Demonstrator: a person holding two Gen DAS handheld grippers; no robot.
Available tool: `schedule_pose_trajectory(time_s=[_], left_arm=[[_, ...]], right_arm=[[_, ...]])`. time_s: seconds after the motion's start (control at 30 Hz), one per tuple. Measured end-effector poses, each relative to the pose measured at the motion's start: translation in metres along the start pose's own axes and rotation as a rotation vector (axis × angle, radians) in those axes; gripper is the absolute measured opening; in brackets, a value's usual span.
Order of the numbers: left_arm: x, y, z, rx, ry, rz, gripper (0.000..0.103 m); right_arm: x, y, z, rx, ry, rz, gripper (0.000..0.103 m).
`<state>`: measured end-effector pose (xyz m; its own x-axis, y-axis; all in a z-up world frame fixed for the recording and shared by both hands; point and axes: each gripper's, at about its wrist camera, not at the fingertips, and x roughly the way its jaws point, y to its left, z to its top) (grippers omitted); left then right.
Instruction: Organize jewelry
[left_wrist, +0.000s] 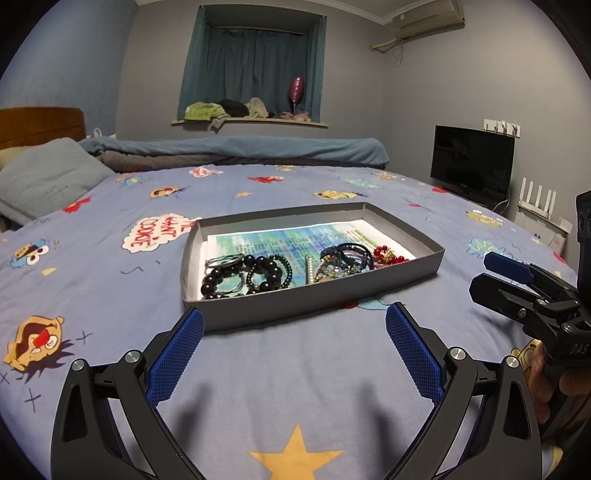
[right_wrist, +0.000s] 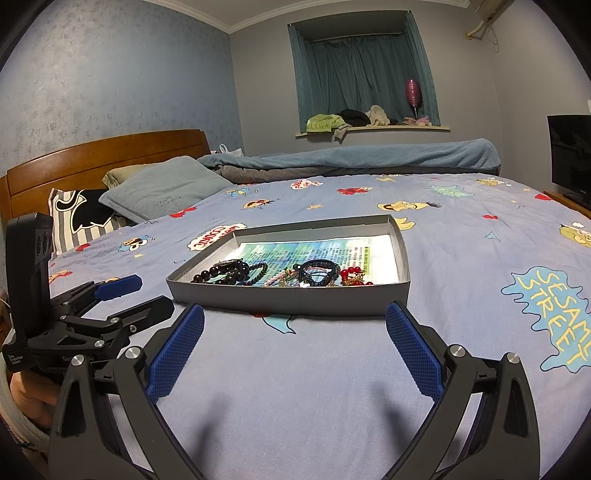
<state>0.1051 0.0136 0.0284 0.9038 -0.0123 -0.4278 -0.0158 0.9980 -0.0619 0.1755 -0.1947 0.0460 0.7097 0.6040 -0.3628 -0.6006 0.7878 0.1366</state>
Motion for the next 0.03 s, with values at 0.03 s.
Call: schedule_pose_trajectory(time_s=[0.03], left_arm=[[-0.0007,0.001,-0.0006,0.0,0.0,0.0,0.098]], right_arm=[[0.0,0.0001,-0.0002,0.0,0.0,0.0,0.097]])
